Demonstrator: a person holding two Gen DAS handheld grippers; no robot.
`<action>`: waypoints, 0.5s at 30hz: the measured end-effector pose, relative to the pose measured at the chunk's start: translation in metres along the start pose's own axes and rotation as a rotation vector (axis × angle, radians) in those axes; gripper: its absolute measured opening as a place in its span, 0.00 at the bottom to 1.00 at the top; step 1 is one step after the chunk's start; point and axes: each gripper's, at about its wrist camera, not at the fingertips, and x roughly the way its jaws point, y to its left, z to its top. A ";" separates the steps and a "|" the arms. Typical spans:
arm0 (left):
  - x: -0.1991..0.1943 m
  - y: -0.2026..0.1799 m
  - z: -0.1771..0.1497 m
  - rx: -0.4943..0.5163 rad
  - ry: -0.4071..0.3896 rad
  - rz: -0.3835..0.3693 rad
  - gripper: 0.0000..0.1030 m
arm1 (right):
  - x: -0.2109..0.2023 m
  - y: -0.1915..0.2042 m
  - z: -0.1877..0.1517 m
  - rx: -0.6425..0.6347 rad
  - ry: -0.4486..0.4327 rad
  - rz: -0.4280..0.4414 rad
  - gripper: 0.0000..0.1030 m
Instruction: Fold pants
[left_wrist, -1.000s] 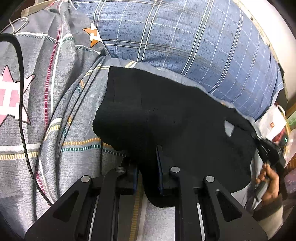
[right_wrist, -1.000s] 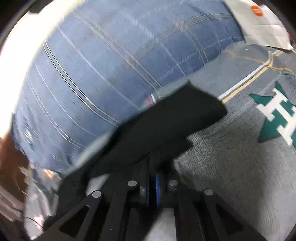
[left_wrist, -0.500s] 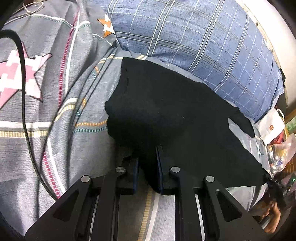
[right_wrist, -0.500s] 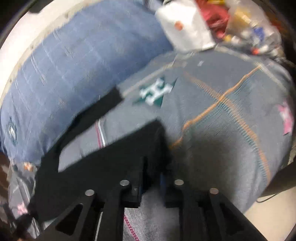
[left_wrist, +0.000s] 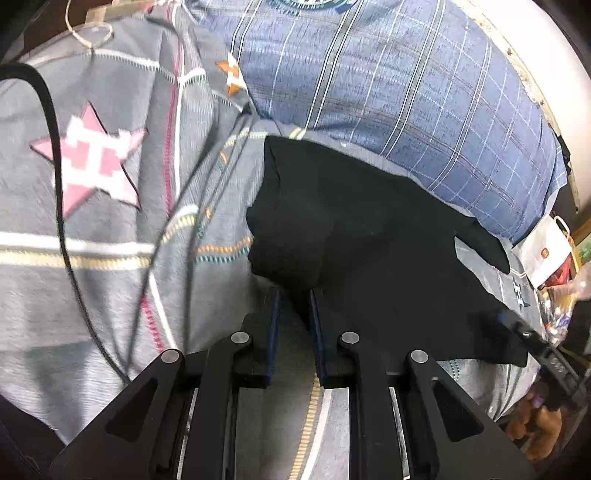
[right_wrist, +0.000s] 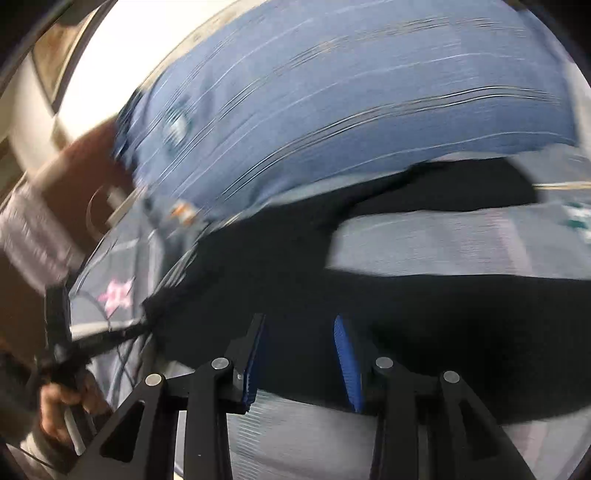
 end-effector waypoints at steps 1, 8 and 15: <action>-0.001 0.000 0.002 0.001 -0.002 0.007 0.15 | 0.010 0.011 -0.001 -0.019 0.018 0.011 0.35; 0.005 0.017 0.008 -0.030 0.002 0.082 0.25 | 0.074 0.091 -0.001 -0.220 0.112 0.181 0.39; -0.004 0.038 0.020 -0.071 -0.028 0.088 0.28 | 0.131 0.156 -0.022 -0.427 0.172 0.184 0.47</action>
